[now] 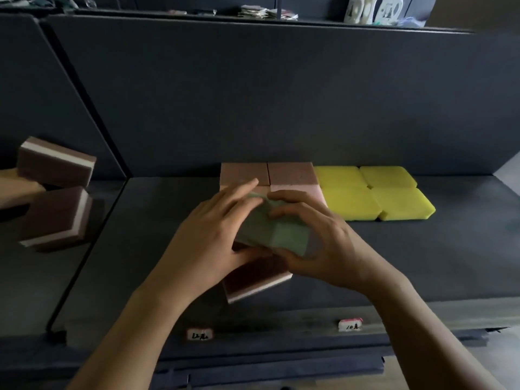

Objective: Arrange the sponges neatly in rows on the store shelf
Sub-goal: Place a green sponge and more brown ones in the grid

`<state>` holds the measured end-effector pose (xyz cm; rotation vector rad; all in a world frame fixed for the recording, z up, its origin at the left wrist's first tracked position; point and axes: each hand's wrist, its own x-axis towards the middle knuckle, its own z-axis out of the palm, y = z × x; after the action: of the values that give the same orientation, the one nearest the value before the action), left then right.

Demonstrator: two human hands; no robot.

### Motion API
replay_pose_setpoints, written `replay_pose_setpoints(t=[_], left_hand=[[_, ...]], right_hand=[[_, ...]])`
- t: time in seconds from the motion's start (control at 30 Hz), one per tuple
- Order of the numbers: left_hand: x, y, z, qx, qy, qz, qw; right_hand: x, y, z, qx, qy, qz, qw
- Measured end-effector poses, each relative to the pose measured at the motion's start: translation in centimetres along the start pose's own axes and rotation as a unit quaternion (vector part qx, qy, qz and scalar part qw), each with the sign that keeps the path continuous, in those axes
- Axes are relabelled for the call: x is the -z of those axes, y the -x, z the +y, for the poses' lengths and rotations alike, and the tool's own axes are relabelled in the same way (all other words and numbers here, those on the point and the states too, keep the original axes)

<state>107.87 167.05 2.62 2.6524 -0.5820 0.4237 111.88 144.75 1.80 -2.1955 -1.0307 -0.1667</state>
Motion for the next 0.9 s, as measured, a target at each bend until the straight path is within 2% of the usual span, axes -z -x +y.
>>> replay_pose_setpoints(t=[0.13,0.33,0.5,0.63,0.77,0.9], left_hand=[[0.4,0.3,-1.3,0.028,0.019,0.006,0.999],[1.8,0.2,-4.0,0.035,0.006,0.035,0.999],[3.1,-0.1,-5.5,0.012,-0.048,0.013,0.999],[3.7,-0.1,-7.1,0.020,-0.039,0.012,0.999],[3.9,-0.2,-9.2,0.039,-0.035,0.016,0.998],[4.1,-0.3,-10.9,0.047,-0.040,0.026,0.998]], right_hand=[[-0.3,-1.2,0.1,0.008,0.004,-0.013,1.000],[-1.0,-3.3,0.5,-0.062,0.053,-0.031,0.996],[-2.5,-6.0,0.1,-0.010,0.055,-0.027,0.998],[-4.0,-7.8,0.3,0.008,0.058,-0.031,0.998],[-4.3,-9.4,0.5,-0.052,0.040,-0.023,0.998],[-4.6,-10.7,1.3,-0.078,0.125,-0.002,0.989]])
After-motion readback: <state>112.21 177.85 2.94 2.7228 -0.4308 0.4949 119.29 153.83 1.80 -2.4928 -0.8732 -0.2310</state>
